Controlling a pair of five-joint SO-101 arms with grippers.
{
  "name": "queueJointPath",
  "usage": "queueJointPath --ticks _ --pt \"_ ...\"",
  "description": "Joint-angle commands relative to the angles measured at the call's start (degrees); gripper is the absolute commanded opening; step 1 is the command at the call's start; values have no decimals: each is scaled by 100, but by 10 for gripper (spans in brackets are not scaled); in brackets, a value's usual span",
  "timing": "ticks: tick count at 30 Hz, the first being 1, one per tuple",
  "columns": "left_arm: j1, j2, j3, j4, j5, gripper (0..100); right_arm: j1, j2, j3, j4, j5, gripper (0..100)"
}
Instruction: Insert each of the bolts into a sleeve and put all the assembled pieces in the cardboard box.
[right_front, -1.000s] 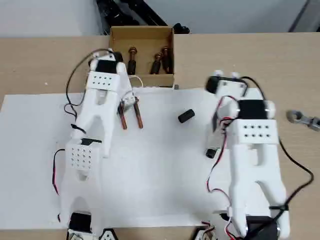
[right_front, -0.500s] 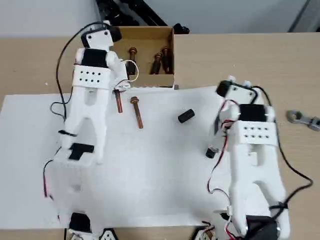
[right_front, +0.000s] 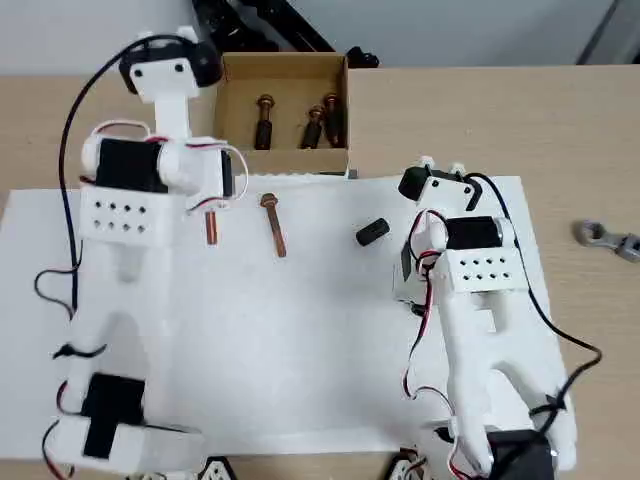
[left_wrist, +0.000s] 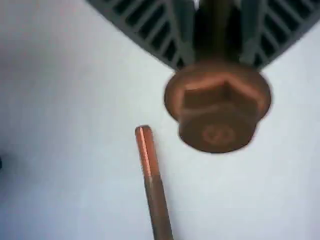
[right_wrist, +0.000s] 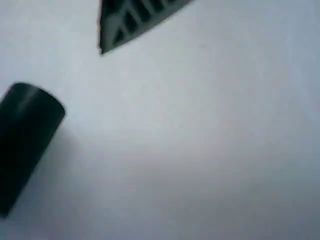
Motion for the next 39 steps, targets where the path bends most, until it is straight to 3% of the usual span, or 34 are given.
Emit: queueJointPath --ticks 1,9,23,39 --pt "-18 -457 189 -26 -35 5 -48 -171 0 -31 -18 294" --pt "-18 -484 207 -62 -35 5 -66 -110 70 -233 -53 262" --pt "-18 -484 207 -62 -44 5 -66 -110 1653 -1982 -53 251" --pt "-18 -501 207 -62 -44 5 -66 -110 1714 -2158 -26 169"
